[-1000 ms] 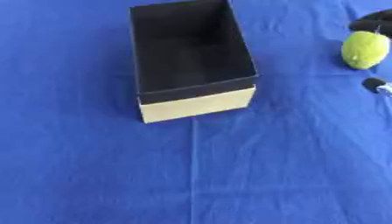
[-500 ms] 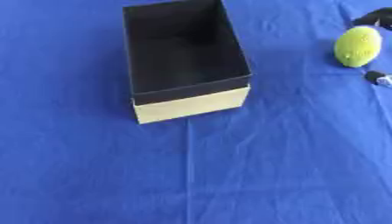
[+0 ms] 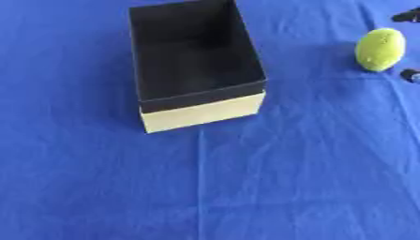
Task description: Pick up objects on the table and place them in the box.
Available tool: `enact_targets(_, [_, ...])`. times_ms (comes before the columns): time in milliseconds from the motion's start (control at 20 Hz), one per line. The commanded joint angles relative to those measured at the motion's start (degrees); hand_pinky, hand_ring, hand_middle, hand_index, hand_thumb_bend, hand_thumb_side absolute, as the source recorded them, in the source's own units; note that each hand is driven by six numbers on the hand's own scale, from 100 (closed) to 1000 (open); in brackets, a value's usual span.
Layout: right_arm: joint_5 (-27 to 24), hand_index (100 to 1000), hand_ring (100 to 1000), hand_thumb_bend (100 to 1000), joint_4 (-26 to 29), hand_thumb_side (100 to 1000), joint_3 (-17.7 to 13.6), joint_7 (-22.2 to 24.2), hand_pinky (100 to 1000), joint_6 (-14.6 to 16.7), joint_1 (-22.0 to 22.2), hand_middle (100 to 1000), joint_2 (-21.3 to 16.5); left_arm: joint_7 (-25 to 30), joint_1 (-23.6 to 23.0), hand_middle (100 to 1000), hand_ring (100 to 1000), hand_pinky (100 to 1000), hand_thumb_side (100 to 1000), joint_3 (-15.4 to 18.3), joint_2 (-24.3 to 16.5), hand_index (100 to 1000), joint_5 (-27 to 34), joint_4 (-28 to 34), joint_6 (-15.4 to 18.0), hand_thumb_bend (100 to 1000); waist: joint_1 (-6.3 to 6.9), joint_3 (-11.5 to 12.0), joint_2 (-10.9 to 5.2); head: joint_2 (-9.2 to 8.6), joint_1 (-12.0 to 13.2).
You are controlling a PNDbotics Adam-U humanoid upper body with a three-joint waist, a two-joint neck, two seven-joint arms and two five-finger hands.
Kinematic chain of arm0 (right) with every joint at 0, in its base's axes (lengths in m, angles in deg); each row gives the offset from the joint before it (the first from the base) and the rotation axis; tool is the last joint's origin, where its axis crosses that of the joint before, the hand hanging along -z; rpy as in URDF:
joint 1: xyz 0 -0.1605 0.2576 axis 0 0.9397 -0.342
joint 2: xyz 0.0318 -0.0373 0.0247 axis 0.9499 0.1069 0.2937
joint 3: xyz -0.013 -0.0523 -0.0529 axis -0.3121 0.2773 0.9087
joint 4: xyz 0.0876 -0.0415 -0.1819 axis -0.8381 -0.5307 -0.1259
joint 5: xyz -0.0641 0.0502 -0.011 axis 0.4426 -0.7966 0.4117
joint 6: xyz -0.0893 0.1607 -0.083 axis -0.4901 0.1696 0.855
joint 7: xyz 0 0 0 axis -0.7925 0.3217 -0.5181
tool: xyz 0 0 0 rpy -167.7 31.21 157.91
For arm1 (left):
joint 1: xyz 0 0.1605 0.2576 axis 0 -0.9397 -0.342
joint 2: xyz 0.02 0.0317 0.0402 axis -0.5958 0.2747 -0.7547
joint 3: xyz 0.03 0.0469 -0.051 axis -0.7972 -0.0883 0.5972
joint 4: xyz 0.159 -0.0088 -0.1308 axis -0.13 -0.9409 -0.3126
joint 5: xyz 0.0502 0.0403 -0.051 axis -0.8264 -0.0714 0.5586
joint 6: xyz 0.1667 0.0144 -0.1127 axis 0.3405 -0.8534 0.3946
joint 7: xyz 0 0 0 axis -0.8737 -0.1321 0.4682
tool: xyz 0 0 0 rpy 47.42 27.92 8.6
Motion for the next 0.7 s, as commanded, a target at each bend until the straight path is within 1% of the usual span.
enact_targets(50, [0.25, 1000, 915, 391, -2.91, 100, 0.08, -0.05, 889, 0.31, -2.03, 908, -2.20, 0.29, 0.41, 619, 662, 491, 761, -0.03, -0.98, 666, 0.16, 0.86, 0.07, 911, 0.36, 0.06, -5.77, -0.19, -0.38])
enact_targets(300, [0.25, 1000, 912, 393, -7.75, 100, 1.36, -0.37, 887, 0.76, -5.91, 910, -1.12, 0.47, 0.41, 619, 662, 490, 761, -0.16, -0.80, 666, 0.27, 0.86, 0.03, 912, 0.46, 0.38, -5.63, -0.34, -0.61])
enact_targets(700, [1.52, 1000, 914, 400, -13.78, 100, 3.40, 0.93, 887, 2.17, -9.85, 913, 0.37, 0.54, 0.40, 619, 662, 489, 760, -0.22, -0.58, 665, 0.39, 0.86, 0.02, 913, 0.44, 0.70, -5.45, -0.56, -0.83])
